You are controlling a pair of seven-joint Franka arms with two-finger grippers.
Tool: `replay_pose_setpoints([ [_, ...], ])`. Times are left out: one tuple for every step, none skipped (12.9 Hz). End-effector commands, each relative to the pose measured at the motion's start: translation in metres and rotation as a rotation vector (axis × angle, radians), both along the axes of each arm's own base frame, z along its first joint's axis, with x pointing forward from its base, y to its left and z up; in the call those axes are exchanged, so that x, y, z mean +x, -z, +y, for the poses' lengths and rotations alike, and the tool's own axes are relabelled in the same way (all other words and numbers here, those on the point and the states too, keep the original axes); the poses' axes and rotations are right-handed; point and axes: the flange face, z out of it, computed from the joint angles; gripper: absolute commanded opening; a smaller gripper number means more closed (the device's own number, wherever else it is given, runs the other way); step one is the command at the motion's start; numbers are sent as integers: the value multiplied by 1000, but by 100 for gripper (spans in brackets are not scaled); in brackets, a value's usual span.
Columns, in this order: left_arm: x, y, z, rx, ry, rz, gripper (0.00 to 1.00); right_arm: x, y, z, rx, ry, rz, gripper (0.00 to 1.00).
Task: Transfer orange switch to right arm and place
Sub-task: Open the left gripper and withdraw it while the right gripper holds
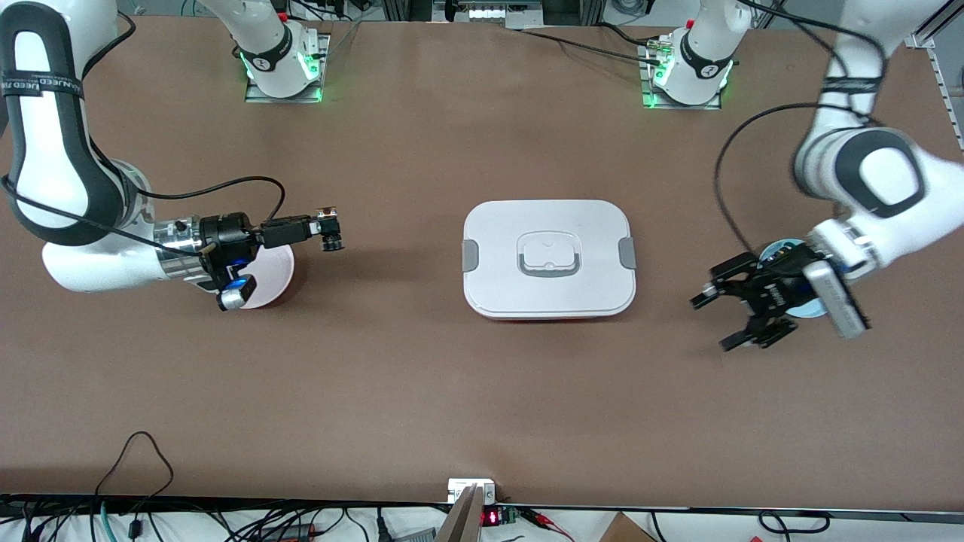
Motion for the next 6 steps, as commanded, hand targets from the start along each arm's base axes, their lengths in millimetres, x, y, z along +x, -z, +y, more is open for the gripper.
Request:
replay_pose_setpoints([
  [-25, -44, 30, 138, 9, 88, 100, 0, -20, -2, -107, -91, -75, 15],
  [-33, -53, 43, 199, 4, 153, 100, -3, -20, -5, -148, -116, -90, 15],
  [-43, -69, 48, 277, -6, 227, 100, -5, -17, -9, -194, -161, -130, 15],
  [-57, -91, 46, 362, -27, 283, 100, -6, -15, -13, -235, -212, -179, 15],
  [-68, -107, 43, 458, -53, 325, 100, -8, -14, -20, -288, -267, -223, 15],
  [-77, -118, 41, 509, -94, 375, 100, -8, -14, -22, -331, -323, -268, 15],
])
